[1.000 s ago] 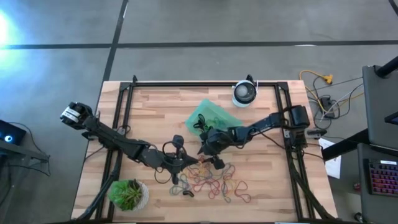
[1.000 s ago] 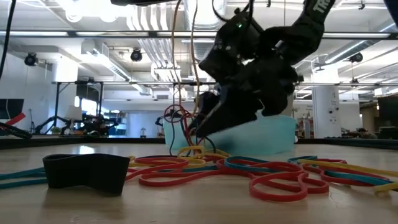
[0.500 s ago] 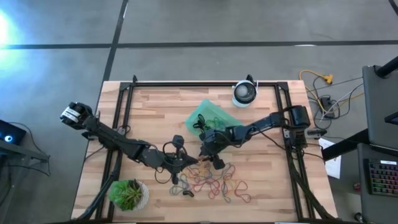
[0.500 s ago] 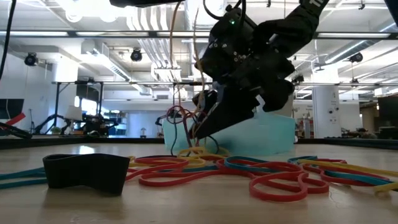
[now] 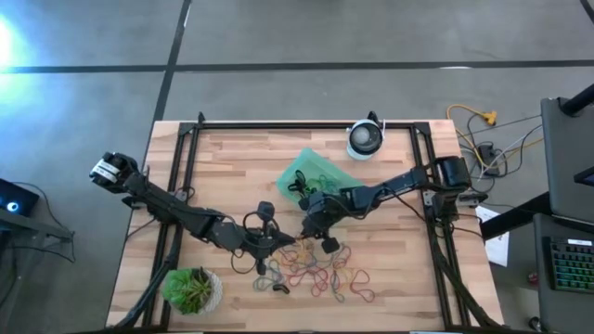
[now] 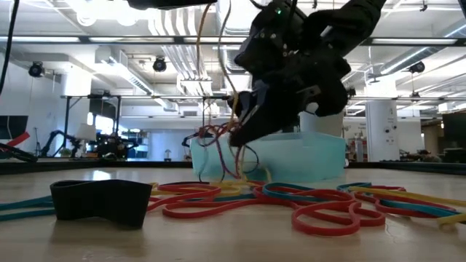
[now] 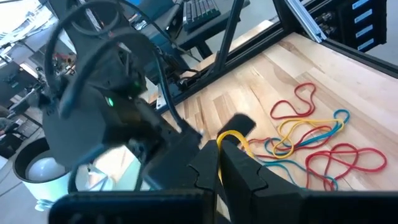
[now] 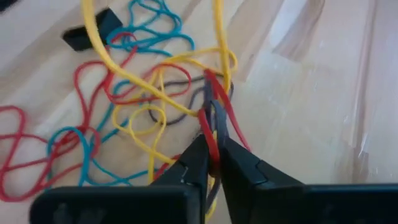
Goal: Pick and place rubber bands into bin
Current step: Put the yellow rubber band into the blue bin
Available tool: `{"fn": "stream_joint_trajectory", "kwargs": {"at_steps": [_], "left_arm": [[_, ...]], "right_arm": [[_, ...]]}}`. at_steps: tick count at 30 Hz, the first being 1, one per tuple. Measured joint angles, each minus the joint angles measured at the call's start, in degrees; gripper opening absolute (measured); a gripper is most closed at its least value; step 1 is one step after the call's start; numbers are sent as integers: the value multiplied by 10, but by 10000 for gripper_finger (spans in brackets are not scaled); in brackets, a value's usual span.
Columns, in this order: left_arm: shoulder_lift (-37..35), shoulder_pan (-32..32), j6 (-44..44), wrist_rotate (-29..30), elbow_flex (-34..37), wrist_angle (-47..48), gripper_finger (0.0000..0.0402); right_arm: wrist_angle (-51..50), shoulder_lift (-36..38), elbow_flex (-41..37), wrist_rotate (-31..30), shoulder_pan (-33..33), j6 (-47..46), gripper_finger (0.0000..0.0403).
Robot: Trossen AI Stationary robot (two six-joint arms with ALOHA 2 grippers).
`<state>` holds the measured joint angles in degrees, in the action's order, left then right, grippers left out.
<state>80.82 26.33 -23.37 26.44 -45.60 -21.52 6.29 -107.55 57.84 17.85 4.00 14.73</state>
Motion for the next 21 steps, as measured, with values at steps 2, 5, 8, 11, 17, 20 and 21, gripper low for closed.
{"fn": "stream_joint_trajectory", "kwargs": {"at_steps": [2,5,8,11,17,20,21], "left_arm": [[0,0,2,0,1,7,0],[0,0,10,0,2,29,0],[0,0,32,0,2,56,0],[0,1,47,0,3,84,0],[0,2,77,-18,3,126,0],[0,2,104,-39,4,151,0],[0,3,113,-45,7,154,0]], "right_arm": [[-9,8,0,0,3,5,16],[-27,23,0,0,7,6,11],[-41,42,0,-12,13,8,10],[-62,63,0,-32,18,10,9],[-107,103,-3,-46,34,10,9],[-134,123,-4,-61,43,9,9],[-139,132,-4,-64,45,7,9]]}}
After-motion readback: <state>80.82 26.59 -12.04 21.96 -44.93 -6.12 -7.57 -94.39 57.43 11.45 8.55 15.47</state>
